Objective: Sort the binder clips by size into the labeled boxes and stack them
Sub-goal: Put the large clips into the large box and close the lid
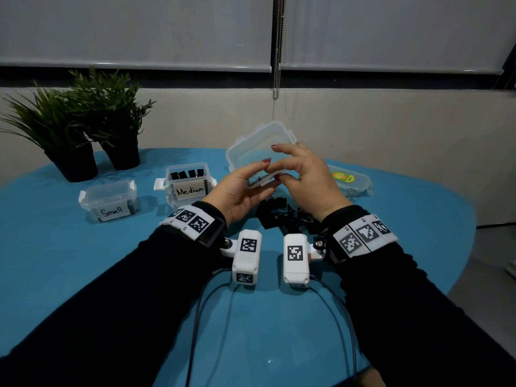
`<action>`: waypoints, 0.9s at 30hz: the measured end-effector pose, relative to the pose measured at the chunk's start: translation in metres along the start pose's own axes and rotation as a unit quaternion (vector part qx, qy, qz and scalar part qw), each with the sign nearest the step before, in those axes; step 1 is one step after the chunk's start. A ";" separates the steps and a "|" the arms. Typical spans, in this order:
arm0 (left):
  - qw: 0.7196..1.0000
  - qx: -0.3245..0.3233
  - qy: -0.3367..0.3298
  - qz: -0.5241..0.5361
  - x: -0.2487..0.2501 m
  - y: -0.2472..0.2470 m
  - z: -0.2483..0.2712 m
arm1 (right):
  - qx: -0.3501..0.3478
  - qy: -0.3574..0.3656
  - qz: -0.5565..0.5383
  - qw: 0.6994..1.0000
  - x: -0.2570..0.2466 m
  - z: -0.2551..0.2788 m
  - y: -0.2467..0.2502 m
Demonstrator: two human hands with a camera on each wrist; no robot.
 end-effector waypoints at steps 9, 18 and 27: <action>0.994 0.097 -0.050 -0.014 0.009 0.012 -0.007 | 0.106 -0.143 -0.113 0.977 0.026 0.007 0.013; 0.988 0.131 -0.082 -0.010 0.004 0.022 -0.014 | -0.204 -0.240 -0.022 0.949 0.027 0.011 -0.035; 0.987 0.138 -0.080 -0.035 0.003 0.021 -0.010 | -0.149 -0.268 0.000 0.952 0.036 0.009 -0.037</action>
Point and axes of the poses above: each hand's wrist, its own z-axis away from the middle knuckle, its own y-axis out of the back of the hand, x = y × z, the point moved 5 cm from there along -z, towards the middle knuckle, and after that the axes turned 8 degrees about -x, right-handed, at the moved point
